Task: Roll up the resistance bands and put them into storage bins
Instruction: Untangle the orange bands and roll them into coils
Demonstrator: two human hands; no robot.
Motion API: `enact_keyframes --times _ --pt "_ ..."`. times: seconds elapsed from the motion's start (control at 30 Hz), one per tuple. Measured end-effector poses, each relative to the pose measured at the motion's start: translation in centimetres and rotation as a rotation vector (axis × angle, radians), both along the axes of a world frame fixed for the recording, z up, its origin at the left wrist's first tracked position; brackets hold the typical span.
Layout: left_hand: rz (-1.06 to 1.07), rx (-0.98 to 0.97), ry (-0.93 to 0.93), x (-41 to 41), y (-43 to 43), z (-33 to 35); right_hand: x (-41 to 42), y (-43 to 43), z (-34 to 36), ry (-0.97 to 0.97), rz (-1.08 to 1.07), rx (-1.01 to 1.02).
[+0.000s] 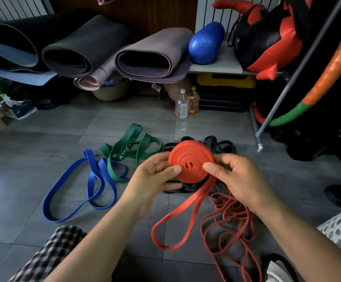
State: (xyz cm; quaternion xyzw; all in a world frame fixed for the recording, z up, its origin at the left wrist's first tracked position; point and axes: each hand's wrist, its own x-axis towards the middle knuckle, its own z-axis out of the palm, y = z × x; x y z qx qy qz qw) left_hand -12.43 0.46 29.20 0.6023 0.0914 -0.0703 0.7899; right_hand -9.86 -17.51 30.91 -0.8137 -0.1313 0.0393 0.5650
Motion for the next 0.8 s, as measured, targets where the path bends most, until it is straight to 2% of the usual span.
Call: enact_keyframes --times 0.1,0.2,0.4,0.53,0.8 --pt "-0.052 0.349 -0.164 0.1 0.7 -0.2 0.0 -0.6 0.1 -0.196 0.054 -0.337" --pt "-0.045 0.41 -0.209 -0.1 0.3 -0.2 -0.5 -0.4 0.3 -0.243 0.1 -0.384" --pt "0.086 0.005 -0.166 -0.2 -0.1 0.7 -0.3 -0.4 1.4 0.038 0.041 0.117" --pt "0.111 -0.172 -0.125 -0.4 -0.7 0.9 -0.1 -0.3 0.9 0.115 0.042 0.266" --pt "0.12 -0.417 -0.01 -0.9 -1.4 -0.2 -0.4 1.5 -1.1 0.178 0.021 0.436"
